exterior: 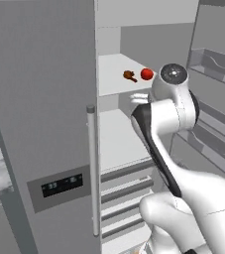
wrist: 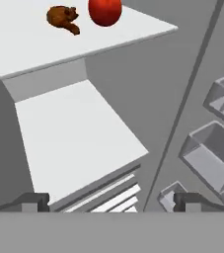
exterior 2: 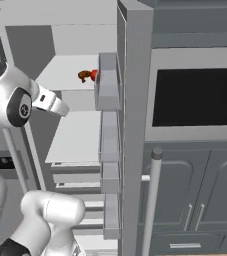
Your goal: Place one tomato and one chicken drumstick in each tupperware on the nearby counter, to pack two identical lunches.
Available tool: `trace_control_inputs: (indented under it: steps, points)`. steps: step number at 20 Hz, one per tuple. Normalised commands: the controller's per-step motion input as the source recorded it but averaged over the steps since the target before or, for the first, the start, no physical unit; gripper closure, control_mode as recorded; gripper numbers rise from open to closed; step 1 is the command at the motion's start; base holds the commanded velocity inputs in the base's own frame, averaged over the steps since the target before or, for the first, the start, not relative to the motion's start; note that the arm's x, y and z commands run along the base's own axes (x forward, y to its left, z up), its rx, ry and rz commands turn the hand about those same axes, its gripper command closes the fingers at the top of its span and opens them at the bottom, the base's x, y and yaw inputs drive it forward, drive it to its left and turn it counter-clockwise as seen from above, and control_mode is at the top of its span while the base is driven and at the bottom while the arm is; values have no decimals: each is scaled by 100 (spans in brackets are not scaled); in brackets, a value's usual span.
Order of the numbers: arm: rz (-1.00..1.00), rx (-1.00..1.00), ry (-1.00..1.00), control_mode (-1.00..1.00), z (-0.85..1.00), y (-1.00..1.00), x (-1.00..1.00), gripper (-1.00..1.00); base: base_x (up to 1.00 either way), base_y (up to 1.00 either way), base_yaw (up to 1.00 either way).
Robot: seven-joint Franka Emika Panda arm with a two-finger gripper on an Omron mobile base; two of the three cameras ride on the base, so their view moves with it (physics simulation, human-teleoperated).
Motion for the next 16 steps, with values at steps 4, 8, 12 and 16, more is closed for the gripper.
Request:
trace_control_inputs:
  steps: [4, 8, 12, 16]
  points:
    - [22, -14, -2, -100, 91, -41, 51, -100, 0, 0, 0]
    - [26, 0, 4, -100, 36, -41, 61, -100, 0, 0, 0]
    - [5, -8, -6, -100, 0, 24, 12, -100, 0, 0, 0]
    - [0, -3, -5, -100, -11, -2, 90, -100, 0, 0, 0]
